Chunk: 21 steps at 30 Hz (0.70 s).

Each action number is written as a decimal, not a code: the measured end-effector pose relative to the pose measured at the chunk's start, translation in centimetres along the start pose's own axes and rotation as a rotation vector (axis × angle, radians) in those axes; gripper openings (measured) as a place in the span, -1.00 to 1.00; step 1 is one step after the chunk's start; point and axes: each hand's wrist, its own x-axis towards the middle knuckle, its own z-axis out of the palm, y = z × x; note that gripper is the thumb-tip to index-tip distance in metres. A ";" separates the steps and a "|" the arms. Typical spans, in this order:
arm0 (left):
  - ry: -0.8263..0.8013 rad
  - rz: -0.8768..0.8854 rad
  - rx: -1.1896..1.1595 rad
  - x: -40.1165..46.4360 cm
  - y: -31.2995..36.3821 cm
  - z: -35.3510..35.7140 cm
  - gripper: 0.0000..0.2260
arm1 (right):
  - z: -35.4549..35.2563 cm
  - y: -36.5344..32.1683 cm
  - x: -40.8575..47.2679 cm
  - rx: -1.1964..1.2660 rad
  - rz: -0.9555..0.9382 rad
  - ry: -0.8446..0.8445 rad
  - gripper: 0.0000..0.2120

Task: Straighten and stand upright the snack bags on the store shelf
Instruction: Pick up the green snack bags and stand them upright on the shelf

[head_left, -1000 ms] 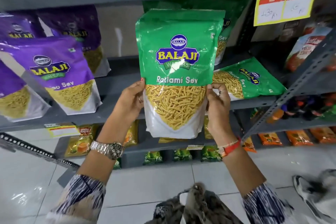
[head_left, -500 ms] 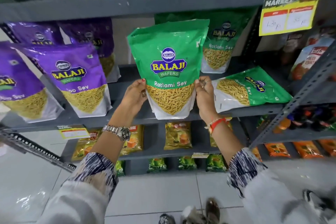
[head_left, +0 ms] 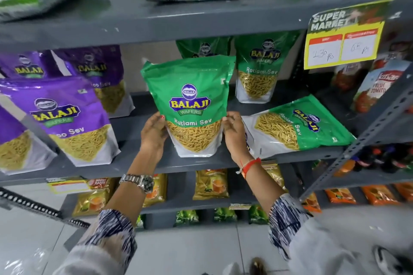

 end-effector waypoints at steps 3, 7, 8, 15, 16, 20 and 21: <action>0.413 0.196 -0.112 -1.6 -2.1 0.1 -0.88 | -1.2 0.1 -0.8 0.049 -0.066 0.104 -0.79; 0.326 0.336 -0.031 -6.9 -5.2 4.2 -0.88 | -5.4 -0.1 -2.5 0.231 -0.045 0.476 -0.81; 0.196 0.346 0.030 -8.5 -5.9 5.8 -0.89 | -6.7 0.0 -2.5 0.284 -0.023 0.600 -0.82; -0.582 0.472 0.586 -8.7 -6.2 17.7 -0.90 | -13.2 2.5 -1.6 0.404 0.434 0.948 -0.74; -0.591 0.485 0.640 -7.4 -6.2 19.3 -0.87 | -13.7 2.9 -1.4 0.452 0.482 0.886 -0.76; -0.593 0.246 0.945 -0.8 -7.1 24.5 -0.70 | -15.4 3.5 -0.8 0.430 0.619 0.732 -0.78; -0.645 0.147 0.978 0.2 -7.3 25.3 -0.73 | -15.8 3.6 -0.8 0.426 0.588 0.710 -0.77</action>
